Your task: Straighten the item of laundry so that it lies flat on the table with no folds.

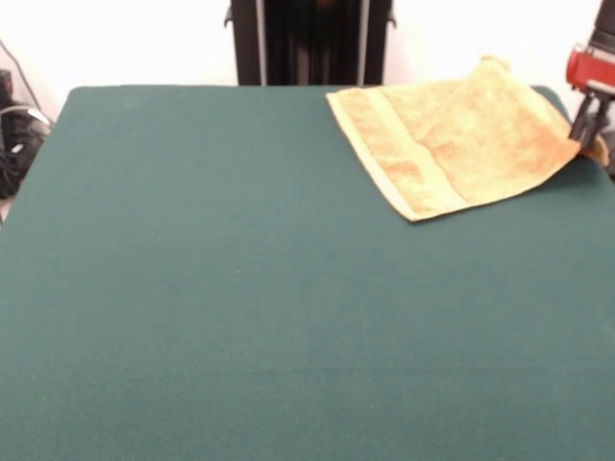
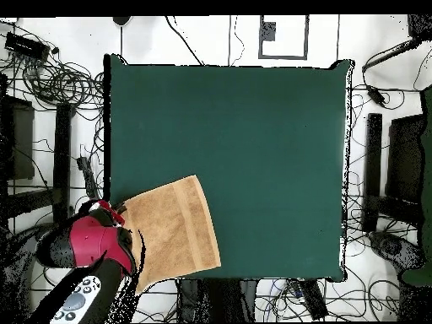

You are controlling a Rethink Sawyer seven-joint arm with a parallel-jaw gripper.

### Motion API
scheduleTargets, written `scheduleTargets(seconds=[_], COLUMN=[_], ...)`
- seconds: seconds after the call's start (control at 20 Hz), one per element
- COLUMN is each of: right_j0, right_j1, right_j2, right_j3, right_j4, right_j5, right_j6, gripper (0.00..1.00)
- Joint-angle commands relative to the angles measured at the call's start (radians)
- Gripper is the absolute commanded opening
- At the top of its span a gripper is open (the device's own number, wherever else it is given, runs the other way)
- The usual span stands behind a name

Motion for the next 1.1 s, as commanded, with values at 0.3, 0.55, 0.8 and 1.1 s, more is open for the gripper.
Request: scheduleTargets(seconds=[0.3, 0.55, 0.8, 1.1], right_j0=[0.02, 0.032, 0.058, 0.112], right_j1=[0.089, 0.14, 0.211, 0.248], right_j2=[0.122, 0.159, 0.155, 0.118], right_j3=[-0.047, -0.079, -0.119, -0.148], right_j4=[0.127, 0.183, 0.235, 0.329], right_j5=[-0.061, -0.103, -0.179, -0.165], right_j6=[0.247, 0.254, 0.257, 0.282], gripper=[0.0, 0.0, 0.0, 0.0])
